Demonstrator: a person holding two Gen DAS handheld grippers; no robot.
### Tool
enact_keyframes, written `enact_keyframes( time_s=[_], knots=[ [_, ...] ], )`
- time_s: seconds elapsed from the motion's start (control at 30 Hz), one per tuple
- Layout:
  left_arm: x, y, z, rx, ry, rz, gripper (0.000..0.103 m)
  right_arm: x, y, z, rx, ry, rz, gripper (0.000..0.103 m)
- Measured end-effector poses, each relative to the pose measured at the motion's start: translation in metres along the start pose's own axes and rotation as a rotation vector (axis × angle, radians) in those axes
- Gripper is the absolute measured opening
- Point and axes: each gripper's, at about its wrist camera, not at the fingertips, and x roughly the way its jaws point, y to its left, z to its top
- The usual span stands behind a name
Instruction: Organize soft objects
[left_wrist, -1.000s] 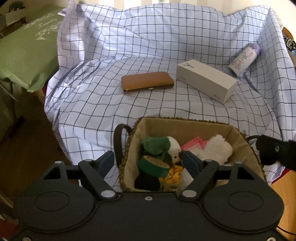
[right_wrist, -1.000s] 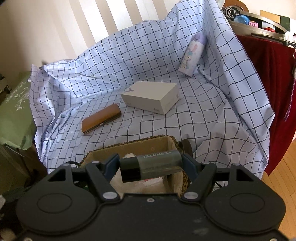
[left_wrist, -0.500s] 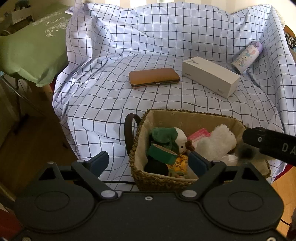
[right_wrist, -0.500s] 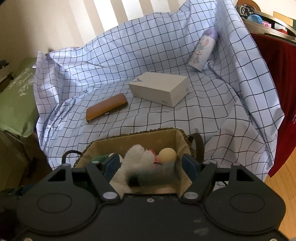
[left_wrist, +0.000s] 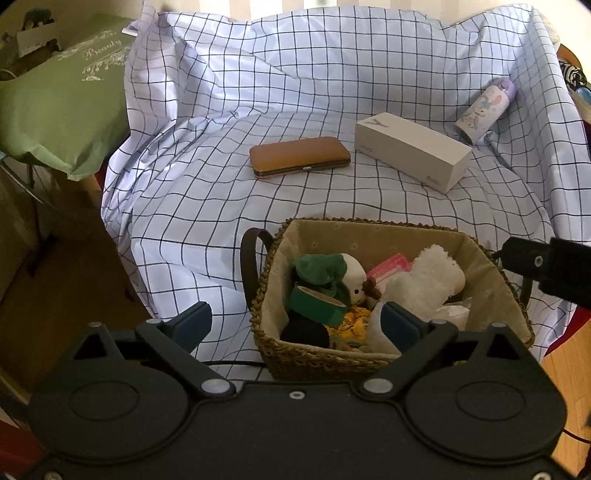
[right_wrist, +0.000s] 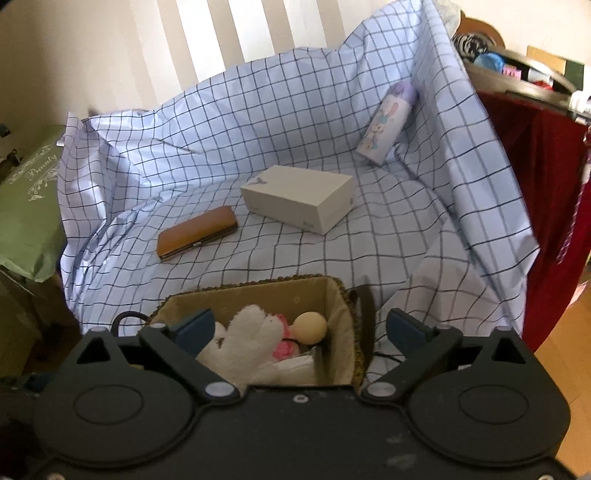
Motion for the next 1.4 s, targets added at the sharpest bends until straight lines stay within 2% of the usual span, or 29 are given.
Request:
enact_keyframes(
  time_s=[0.27, 0.63, 1.27, 1.4],
  knots=[
    [-0.005, -0.001, -0.001, 0.007, -0.006, -0.002, 0.098, -0.009, -0.003, -0.002, -0.014, -0.014, -0.054, 0.103],
    [-0.009, 0.004, 0.000, -0.020, -0.017, 0.009, 0.099, -0.002, -0.002, -0.013, -0.075, 0.076, -0.127, 0.103],
    [-0.004, -0.001, -0.005, -0.006, 0.019, 0.026, 0.099, -0.002, -0.005, -0.016, -0.054, 0.098, -0.146, 0.103],
    [-0.003, -0.001, -0.005, -0.008, 0.027, 0.008, 0.099, -0.001, -0.005, -0.015, -0.053, 0.103, -0.148, 0.103]
  ],
)
